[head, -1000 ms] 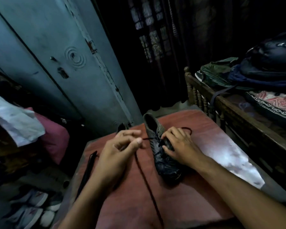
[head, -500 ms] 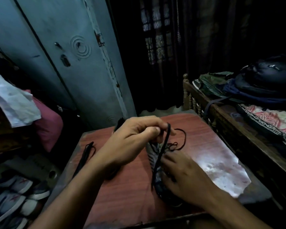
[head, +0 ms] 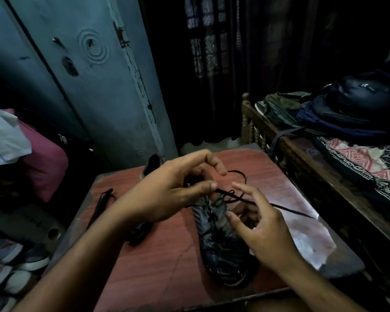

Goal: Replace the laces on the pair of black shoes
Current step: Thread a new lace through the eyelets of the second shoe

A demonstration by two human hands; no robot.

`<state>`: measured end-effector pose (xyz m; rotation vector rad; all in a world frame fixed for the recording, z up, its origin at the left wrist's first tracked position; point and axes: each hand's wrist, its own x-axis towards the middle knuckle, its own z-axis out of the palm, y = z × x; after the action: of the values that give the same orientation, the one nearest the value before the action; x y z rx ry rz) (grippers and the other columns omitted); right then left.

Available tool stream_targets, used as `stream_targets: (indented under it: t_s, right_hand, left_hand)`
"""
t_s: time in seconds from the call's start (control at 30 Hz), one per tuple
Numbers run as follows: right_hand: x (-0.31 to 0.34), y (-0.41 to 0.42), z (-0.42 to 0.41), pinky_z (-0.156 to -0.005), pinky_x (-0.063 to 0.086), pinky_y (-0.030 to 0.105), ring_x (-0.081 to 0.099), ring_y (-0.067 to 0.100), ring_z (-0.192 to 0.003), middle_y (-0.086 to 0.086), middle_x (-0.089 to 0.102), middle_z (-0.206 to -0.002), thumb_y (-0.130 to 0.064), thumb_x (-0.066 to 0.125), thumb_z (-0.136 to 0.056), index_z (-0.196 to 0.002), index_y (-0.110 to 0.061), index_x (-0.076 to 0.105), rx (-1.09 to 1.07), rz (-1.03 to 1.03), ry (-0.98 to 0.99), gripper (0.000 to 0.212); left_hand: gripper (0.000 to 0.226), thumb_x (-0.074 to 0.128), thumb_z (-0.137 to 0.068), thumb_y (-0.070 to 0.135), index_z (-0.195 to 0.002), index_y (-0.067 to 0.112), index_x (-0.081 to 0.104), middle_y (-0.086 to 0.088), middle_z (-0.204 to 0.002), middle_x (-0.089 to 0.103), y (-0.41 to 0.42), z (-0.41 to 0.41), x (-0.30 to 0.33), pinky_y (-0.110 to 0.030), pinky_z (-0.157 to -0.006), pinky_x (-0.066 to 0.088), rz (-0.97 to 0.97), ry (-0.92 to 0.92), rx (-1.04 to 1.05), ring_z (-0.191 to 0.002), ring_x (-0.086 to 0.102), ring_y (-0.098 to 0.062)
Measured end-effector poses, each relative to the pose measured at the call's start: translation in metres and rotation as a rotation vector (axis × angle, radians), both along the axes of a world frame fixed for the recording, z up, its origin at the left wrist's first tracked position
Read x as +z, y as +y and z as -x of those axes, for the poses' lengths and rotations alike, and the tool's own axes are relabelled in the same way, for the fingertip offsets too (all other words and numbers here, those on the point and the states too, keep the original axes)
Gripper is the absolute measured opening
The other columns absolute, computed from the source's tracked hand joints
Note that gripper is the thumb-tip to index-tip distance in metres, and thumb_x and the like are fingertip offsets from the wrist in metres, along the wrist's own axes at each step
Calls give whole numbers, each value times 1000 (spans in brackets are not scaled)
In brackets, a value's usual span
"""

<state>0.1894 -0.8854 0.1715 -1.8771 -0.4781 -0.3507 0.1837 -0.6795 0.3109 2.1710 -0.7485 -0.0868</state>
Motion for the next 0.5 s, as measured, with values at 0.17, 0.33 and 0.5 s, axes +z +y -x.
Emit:
stream_targets:
  t_s: [0.17, 0.33, 0.5]
  right_hand:
    - [-18, -9, -17, -53, 50, 39, 63, 15, -55, -1, 68, -71, -27, 50, -105, -111, -39, 66, -3, 23, 129, 21]
    - [-40, -30, -41, -67, 58, 50, 58, 22, -59, 7, 59, -62, -10, 35, -104, -109, -49, 63, -161, 17, 223, 48]
    - [-43, -28, -41, -54, 43, 32, 47, 14, -53, 5, 53, -59, -33, 35, -110, -127, -48, 60, -156, 40, 176, 34]
  left_hand:
    - [18, 64, -98, 18, -117, 18, 62, -7, -85, 71, 2, 6, -16, -39, -66, 47, 196, 125, -41, -74, 58, -22]
    - [25, 67, -94, 13, -118, 17, 62, -10, -84, 72, 24, 16, -34, -31, -75, 53, 297, 199, -42, -82, 67, -19]
    - [30, 73, -95, 25, -124, 29, 67, -2, -95, 77, 37, 18, -64, -29, -82, 55, 164, 81, 74, -92, 73, -16]
